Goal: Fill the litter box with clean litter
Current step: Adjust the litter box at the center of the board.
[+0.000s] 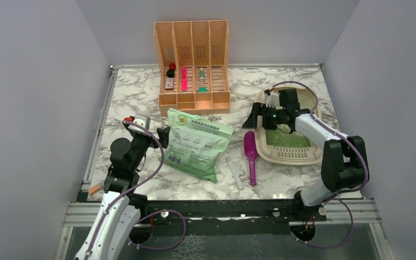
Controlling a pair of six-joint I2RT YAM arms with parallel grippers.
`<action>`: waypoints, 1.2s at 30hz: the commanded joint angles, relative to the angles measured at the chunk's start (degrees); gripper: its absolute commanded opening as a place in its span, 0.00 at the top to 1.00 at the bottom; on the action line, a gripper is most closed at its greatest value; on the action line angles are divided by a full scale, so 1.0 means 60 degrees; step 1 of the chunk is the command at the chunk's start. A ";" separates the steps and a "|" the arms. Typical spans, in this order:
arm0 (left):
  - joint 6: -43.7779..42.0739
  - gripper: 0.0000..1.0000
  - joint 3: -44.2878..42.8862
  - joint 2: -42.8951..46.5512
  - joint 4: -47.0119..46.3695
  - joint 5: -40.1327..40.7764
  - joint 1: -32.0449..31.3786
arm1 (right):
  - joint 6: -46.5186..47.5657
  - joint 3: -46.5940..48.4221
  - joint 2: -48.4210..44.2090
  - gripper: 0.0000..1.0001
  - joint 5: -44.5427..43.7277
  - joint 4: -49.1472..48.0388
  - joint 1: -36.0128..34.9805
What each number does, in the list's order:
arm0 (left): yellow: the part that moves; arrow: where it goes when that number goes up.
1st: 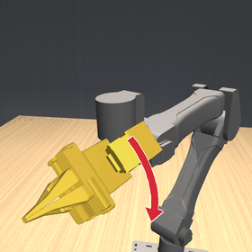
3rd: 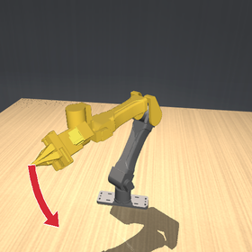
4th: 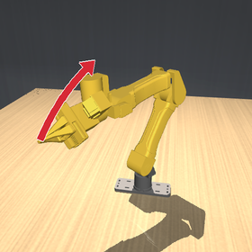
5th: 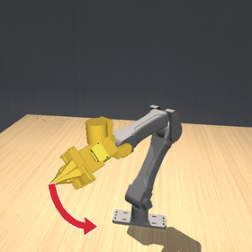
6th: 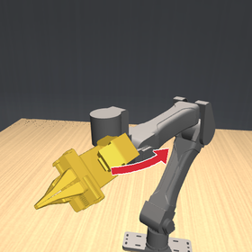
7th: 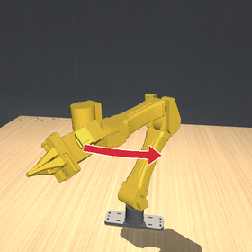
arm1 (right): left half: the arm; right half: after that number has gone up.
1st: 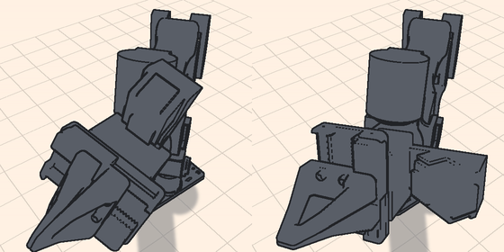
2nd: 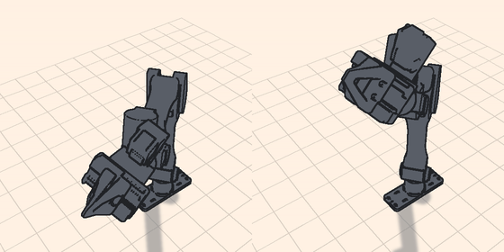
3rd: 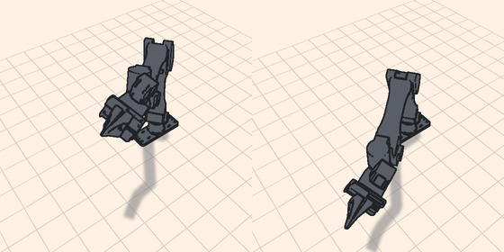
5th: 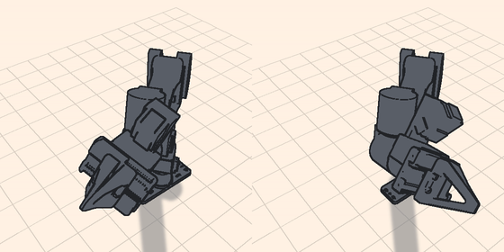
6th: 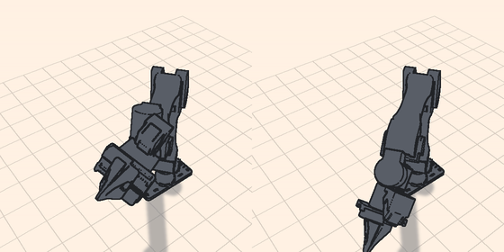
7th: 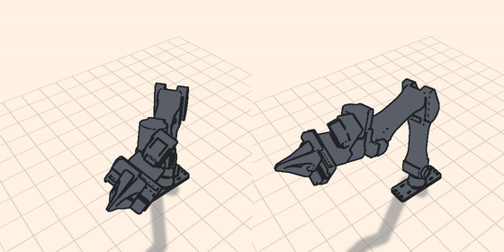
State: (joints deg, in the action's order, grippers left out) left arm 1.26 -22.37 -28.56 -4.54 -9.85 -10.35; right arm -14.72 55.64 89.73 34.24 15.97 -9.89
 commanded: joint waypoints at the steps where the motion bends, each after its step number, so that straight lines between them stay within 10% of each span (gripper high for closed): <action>1: -0.0036 0.01 -0.0208 0.0000 -0.0085 -0.0250 0.0011 | 0.0190 0.0165 0.0030 0.02 0.0428 0.0020 -0.0241; 15: 0.0520 0.01 -0.0226 -0.0145 -0.0194 0.0089 0.0011 | -0.0036 0.1148 -0.2511 0.00 -0.5327 0.1916 -0.0241; 24: 0.0841 0.01 -0.0527 -0.0783 0.0025 0.0325 0.0014 | -0.2178 0.0765 -0.3723 0.12 0.0162 0.0654 -0.0665; 36: 0.0715 0.01 -0.0344 -0.0325 -0.0027 0.0233 0.0004 | -0.4330 -0.0596 -0.2370 0.06 -0.1319 -0.0800 -0.3287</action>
State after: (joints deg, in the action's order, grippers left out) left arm 5.37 -23.68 -31.75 -3.77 -9.34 -10.35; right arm -34.98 54.08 74.83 28.08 16.03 -28.82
